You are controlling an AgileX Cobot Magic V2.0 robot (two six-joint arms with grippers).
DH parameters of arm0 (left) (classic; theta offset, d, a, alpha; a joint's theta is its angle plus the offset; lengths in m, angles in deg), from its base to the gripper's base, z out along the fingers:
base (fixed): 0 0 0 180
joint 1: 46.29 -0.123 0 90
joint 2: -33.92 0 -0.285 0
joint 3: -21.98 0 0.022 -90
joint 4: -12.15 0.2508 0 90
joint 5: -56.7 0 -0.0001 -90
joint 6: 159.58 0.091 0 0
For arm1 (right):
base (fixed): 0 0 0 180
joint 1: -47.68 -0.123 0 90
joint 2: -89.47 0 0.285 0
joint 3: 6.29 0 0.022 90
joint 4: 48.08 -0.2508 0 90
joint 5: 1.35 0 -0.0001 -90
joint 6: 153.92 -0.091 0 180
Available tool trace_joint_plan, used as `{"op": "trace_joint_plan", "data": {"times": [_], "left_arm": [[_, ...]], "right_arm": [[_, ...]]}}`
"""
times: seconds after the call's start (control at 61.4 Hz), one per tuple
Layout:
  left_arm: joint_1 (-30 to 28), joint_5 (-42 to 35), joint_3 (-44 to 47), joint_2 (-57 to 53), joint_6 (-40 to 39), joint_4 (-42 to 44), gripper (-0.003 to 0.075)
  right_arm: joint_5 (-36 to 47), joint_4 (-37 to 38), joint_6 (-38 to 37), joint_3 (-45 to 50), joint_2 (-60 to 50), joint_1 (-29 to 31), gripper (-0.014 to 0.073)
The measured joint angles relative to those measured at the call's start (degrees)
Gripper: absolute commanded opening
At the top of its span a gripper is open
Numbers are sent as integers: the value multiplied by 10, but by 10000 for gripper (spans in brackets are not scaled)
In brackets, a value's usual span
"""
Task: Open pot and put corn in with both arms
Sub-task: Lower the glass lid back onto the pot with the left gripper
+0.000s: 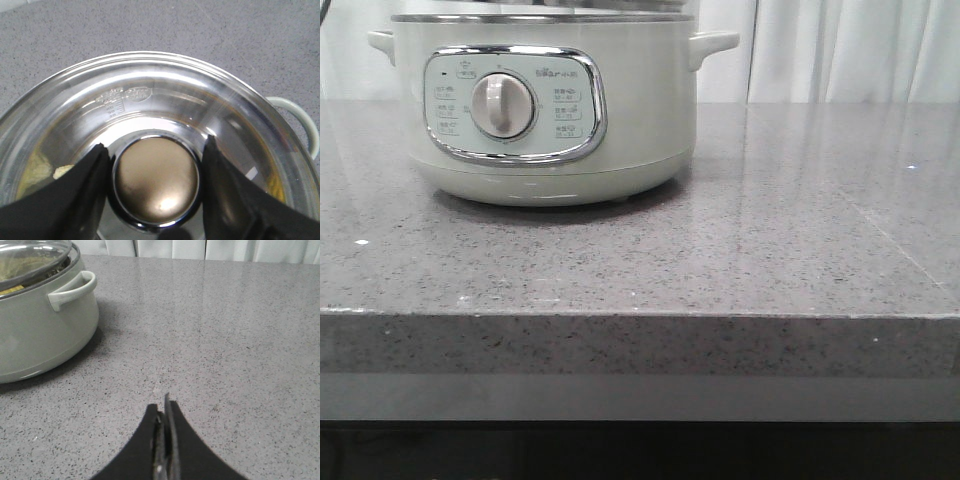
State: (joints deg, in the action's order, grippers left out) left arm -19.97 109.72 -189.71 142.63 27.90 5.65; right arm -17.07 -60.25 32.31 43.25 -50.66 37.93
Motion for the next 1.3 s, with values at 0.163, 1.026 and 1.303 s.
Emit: {"op": "trace_joint_plan", "data": {"times": [0.163,1.026,1.303], "left_arm": [[0,-13,0,2,0,0,118],[0,1,0,6,-2,-5,118],[0,-4,0,7,-2,-6,118]], "right_arm": [[0,0,0,0,0,0,-69],[0,0,0,0,0,0,-69],[0,0,0,0,0,0,-69]]}}
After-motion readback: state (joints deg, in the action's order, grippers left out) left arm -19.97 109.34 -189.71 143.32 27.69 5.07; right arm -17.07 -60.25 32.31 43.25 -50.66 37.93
